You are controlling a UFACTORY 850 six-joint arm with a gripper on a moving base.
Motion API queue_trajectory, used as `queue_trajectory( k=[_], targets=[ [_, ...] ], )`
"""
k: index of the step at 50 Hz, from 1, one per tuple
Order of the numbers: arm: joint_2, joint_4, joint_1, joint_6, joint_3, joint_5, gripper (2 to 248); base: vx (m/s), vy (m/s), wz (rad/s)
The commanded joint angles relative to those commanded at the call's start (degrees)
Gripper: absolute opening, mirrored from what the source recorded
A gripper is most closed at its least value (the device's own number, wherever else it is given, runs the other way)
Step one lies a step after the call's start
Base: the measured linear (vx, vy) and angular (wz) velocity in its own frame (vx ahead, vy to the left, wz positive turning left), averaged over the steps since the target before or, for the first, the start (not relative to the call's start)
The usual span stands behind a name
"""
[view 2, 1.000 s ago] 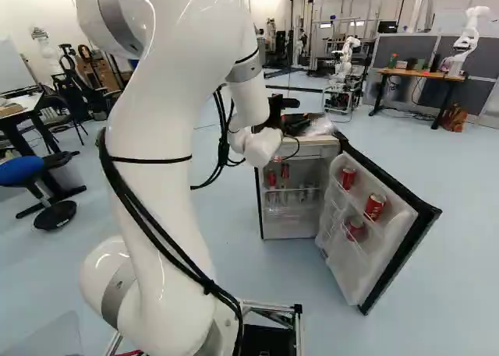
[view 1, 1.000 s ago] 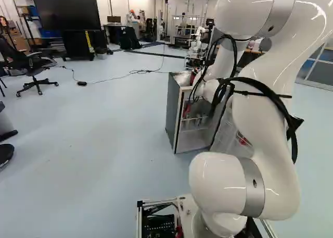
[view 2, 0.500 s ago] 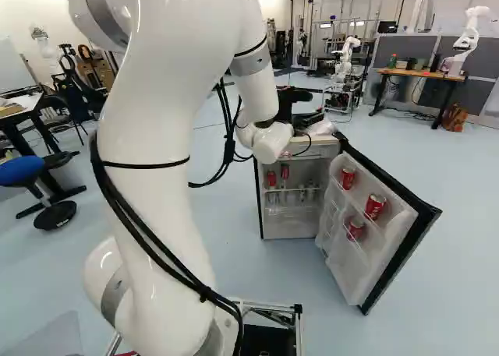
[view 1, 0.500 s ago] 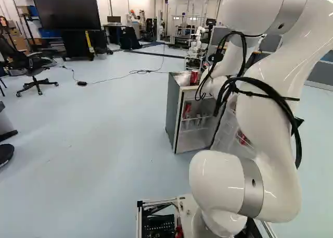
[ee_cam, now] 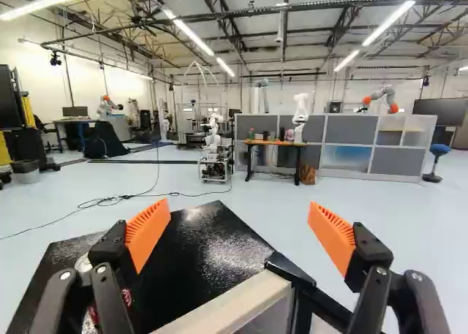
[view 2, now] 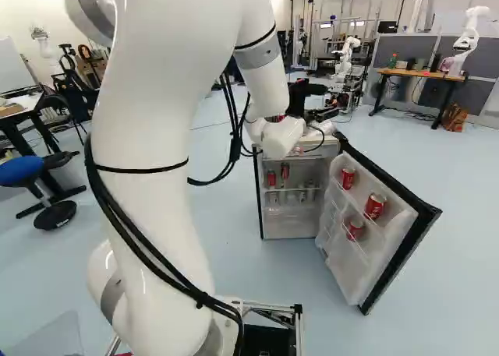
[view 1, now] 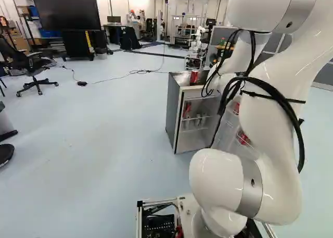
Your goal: Grab a drink from the fridge
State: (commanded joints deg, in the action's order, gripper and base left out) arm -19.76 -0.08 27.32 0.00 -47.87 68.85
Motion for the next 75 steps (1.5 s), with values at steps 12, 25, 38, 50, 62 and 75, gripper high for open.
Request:
queue_trajectory(
  k=[12,25,38,50,62,75],
  targets=[
    [0.51,1.37,1.99,0.00,-1.03,-2.82,247,0.000,0.000,0.000],
    [0.88,2.82,4.12,0.00,-2.35,-7.39,247,0.000,0.000,0.000],
    [1.12,3.52,6.22,0.00,-3.81,-14.06,247,0.000,0.000,0.000],
    [1.28,3.59,8.13,0.00,-5.21,-20.68,247,0.000,0.000,0.000],
    [1.39,3.59,10.01,0.00,-6.67,-27.24,247,0.000,0.000,0.000],
    [1.44,3.59,12.02,0.00,-8.33,-34.34,247,0.000,0.000,0.000]
  ],
)
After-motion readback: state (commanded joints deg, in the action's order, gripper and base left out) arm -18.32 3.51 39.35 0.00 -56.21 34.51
